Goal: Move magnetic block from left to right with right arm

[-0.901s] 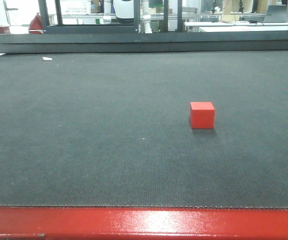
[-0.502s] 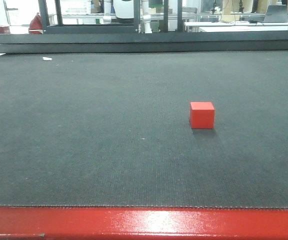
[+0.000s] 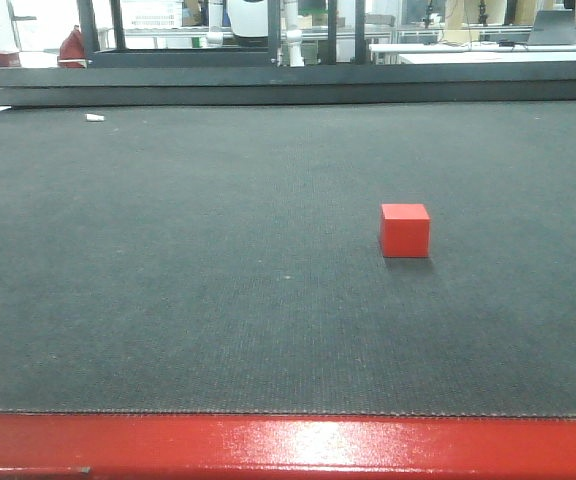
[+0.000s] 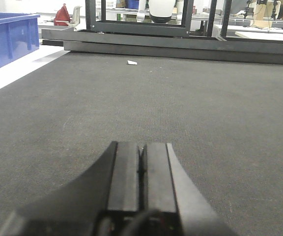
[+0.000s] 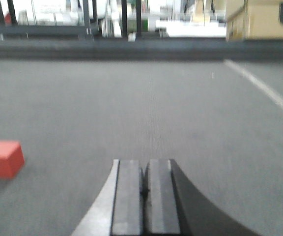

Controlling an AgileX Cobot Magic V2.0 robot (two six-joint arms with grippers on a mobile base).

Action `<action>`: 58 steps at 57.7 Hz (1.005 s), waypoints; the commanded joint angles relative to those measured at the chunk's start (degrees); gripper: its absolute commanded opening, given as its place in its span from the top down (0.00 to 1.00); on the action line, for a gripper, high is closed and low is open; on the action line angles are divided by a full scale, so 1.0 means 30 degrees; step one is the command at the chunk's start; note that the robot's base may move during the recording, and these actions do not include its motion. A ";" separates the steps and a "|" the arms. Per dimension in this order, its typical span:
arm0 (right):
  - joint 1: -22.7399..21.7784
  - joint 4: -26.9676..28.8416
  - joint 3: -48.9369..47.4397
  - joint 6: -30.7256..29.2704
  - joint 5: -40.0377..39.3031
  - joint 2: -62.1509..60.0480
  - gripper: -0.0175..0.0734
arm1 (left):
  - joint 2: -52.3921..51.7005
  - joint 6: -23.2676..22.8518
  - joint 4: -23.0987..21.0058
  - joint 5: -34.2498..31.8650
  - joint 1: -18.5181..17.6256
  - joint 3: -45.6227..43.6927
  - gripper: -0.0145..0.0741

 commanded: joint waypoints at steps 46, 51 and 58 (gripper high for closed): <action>0.4945 -0.0205 -1.5283 0.1483 0.7517 1.6758 0.20 | -0.0257 -0.0113 -0.0089 -0.1610 -0.0147 0.0149 0.98; 0.6563 -0.1073 -1.7601 0.3390 0.9637 1.9343 0.20 | -0.0257 -0.0113 -0.0089 -0.1610 -0.0147 0.0149 0.98; 0.8162 -0.2538 -2.0887 0.6435 1.2166 2.2729 0.20 | -0.0257 -0.0113 -0.0089 -0.1610 -0.0147 0.0149 0.98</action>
